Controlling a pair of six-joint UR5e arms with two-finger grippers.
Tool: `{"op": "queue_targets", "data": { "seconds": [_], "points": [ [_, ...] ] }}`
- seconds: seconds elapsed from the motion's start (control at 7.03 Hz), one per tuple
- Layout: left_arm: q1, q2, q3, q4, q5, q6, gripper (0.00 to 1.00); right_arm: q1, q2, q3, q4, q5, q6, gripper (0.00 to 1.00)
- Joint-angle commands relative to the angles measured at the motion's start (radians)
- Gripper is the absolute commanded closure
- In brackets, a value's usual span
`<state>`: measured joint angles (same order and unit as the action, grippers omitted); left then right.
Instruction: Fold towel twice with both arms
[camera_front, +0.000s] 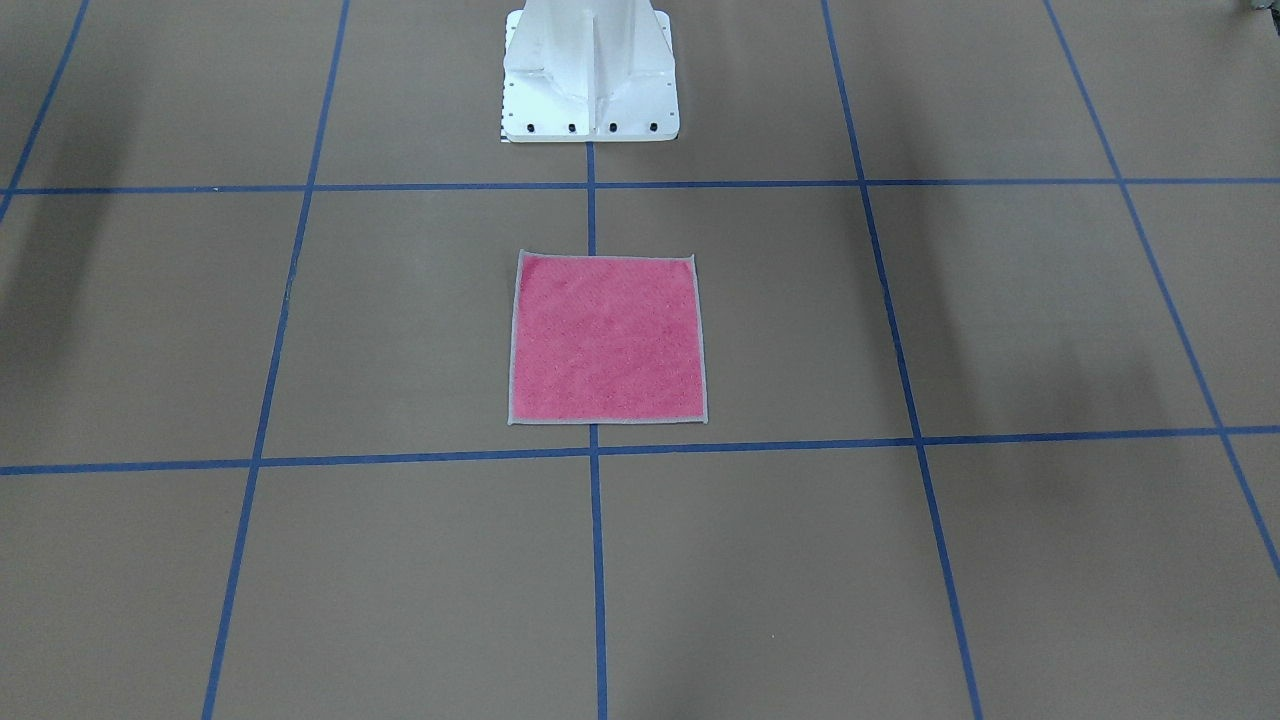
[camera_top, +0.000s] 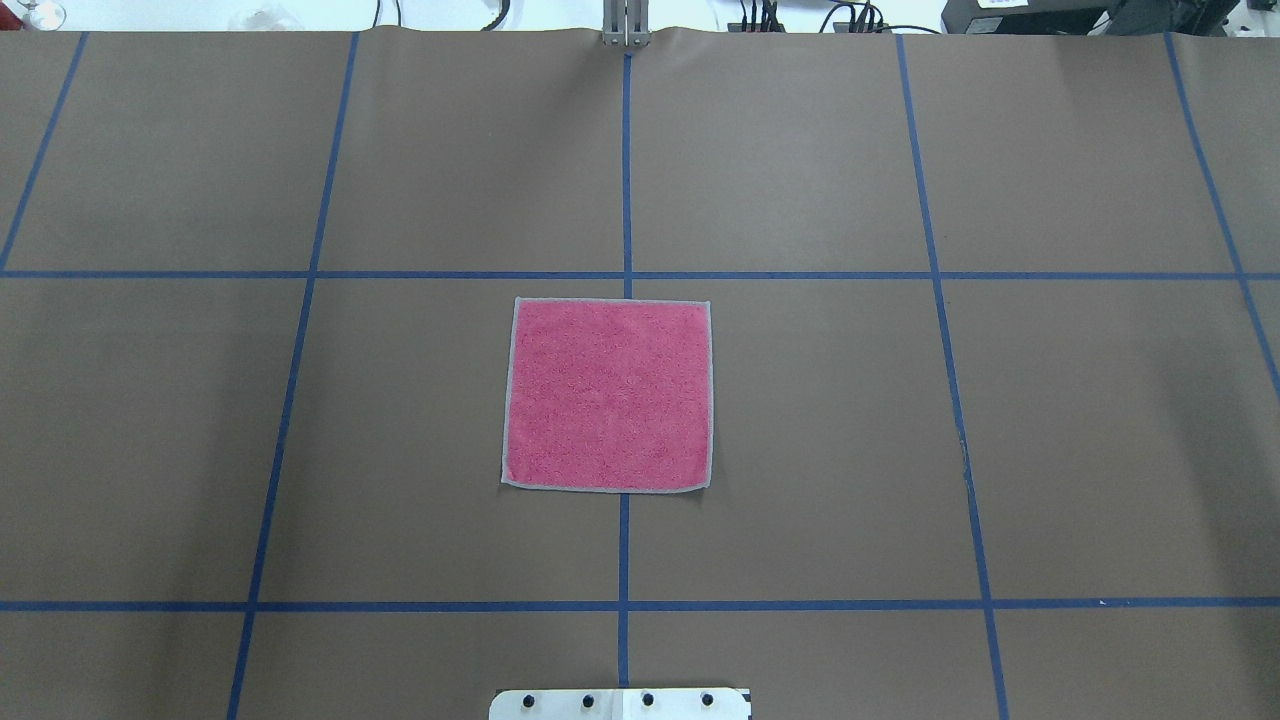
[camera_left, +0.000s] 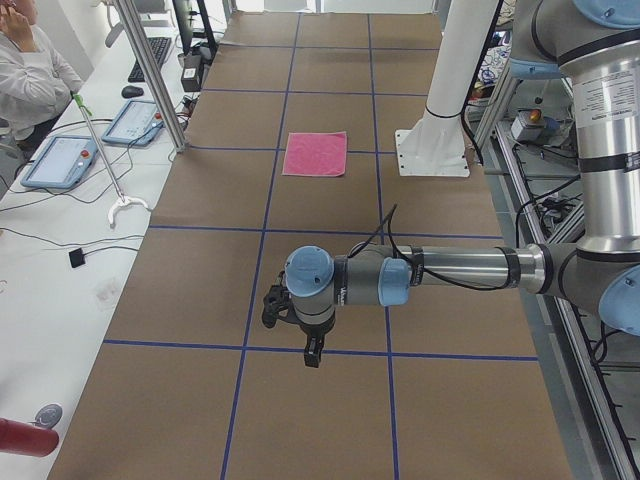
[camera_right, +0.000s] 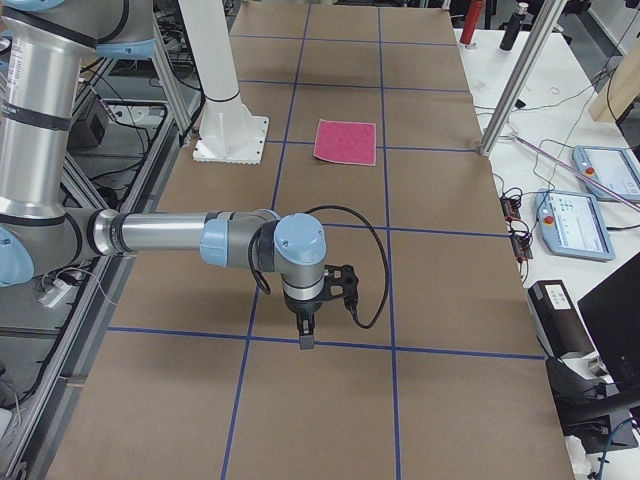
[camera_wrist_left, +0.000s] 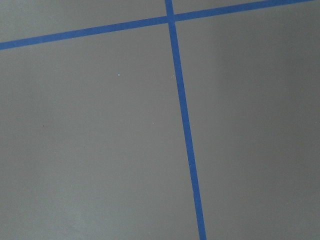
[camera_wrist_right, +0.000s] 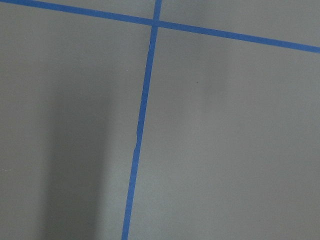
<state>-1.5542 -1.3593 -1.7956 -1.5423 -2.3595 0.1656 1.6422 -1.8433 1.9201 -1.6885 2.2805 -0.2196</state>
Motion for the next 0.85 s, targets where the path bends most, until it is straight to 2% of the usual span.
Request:
{"op": "queue_targets", "data": {
  "seconds": [0.0, 0.28, 0.57, 0.71],
  "points": [
    [0.000, -0.006, 0.002, 0.001, 0.005, -0.004, 0.00, -0.002, 0.018, 0.002, 0.001, 0.001, 0.000, 0.00],
    [-0.001, -0.026, -0.046, -0.002, -0.006, -0.018, 0.00, -0.002, 0.035, -0.010, 0.094, 0.004, 0.011, 0.00],
    [-0.001, -0.128, -0.054, -0.016, -0.006, -0.014, 0.00, -0.002, 0.044, -0.035, 0.177, 0.001, 0.016, 0.00],
    [-0.001, -0.229, -0.022, -0.089, -0.004, -0.035, 0.00, -0.002, 0.052, -0.039, 0.241, 0.005, 0.026, 0.00]
  ]
}}
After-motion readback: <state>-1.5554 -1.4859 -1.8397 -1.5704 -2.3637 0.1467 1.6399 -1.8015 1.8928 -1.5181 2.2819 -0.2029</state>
